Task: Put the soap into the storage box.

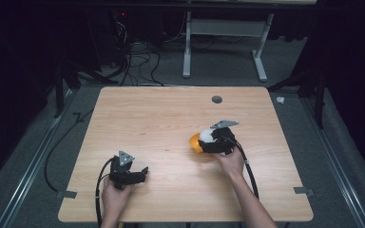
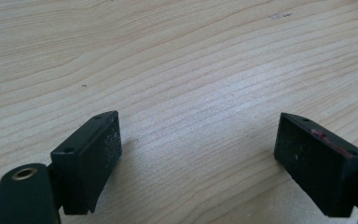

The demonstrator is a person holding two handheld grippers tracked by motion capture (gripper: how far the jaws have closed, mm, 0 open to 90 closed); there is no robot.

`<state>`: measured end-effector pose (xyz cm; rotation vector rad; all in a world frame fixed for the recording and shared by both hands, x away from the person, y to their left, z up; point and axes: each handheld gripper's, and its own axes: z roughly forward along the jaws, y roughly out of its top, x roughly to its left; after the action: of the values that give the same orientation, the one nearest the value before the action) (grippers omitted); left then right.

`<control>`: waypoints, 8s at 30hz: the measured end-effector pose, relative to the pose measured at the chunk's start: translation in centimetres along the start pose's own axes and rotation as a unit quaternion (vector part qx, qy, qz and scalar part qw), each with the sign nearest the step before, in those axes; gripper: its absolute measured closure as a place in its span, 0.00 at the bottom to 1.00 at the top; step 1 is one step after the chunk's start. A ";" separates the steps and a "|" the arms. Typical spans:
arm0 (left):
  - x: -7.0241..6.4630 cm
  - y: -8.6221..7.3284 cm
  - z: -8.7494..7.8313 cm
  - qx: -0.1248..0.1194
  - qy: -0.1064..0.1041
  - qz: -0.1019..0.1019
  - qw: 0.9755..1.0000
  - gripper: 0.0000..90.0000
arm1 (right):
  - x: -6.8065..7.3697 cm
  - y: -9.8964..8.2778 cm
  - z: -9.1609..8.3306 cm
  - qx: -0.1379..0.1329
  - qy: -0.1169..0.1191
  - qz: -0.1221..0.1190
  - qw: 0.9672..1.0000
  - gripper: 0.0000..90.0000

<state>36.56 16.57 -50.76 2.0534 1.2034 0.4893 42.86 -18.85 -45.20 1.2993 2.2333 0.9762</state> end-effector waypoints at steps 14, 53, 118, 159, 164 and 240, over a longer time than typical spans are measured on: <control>0.0 0.0 0.0 0.000 0.000 0.000 1.000 0.17 | 0.0 -0.2 0.7 0.008 -0.002 0.003 1.000 0.26; 0.0 0.0 0.0 0.000 0.000 0.000 1.000 0.17 | -0.5 0.4 -2.9 -0.062 0.001 0.014 0.998 0.28; 0.0 0.0 0.0 0.000 0.002 0.000 1.000 0.17 | -3.2 -4.6 -12.9 -0.129 -0.047 0.046 0.989 0.33; 0.0 0.0 0.0 0.000 0.002 0.000 1.000 0.17 | -1.8 -8.5 -14.4 -0.126 -0.043 0.051 0.990 0.33; 0.0 0.0 0.0 0.000 0.002 0.000 1.000 0.17 | -1.7 -8.9 -14.0 -0.122 -0.040 0.053 0.990 0.33; 0.1 0.0 0.0 0.000 0.009 -0.006 1.000 0.17 | -1.1 -10.0 -6.9 -0.061 -0.022 0.075 0.995 0.37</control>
<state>36.58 16.63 -50.76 2.0448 1.2266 0.5023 33.13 -25.72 -47.71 1.4355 2.0321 1.1072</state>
